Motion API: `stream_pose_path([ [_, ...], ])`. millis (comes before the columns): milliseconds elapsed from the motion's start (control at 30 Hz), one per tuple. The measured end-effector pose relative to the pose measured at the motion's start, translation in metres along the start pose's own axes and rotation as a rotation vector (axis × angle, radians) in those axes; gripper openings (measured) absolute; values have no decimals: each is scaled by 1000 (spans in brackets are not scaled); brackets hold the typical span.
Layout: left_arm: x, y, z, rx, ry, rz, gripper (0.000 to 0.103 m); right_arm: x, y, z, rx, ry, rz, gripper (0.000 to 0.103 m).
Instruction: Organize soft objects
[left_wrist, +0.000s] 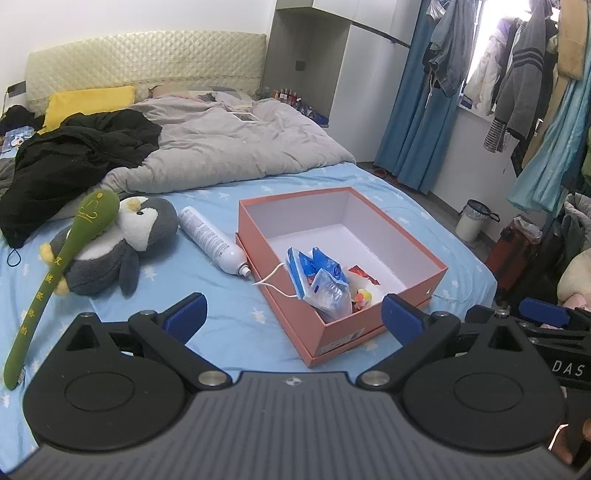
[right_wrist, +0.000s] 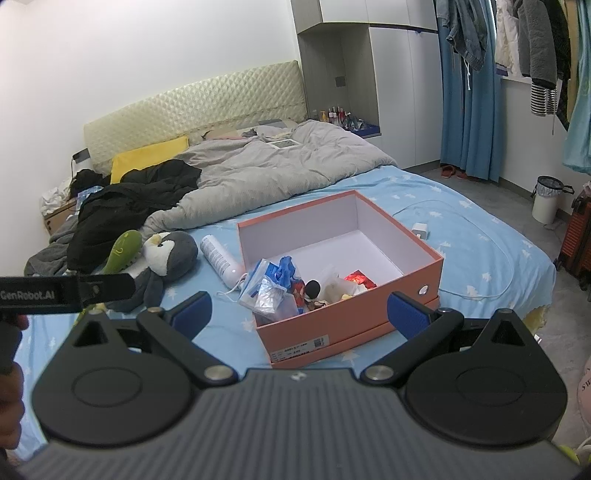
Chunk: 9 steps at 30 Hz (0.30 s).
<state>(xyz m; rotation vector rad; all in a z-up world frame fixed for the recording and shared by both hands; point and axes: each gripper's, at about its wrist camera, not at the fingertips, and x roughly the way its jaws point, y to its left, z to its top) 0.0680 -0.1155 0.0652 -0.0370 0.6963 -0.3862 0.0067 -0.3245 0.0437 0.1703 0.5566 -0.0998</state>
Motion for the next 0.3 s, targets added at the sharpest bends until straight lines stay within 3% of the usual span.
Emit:
stream_pose_path([
  [300, 0, -2, 1, 0, 1, -1, 102, 1, 0, 1, 9, 7, 5, 103],
])
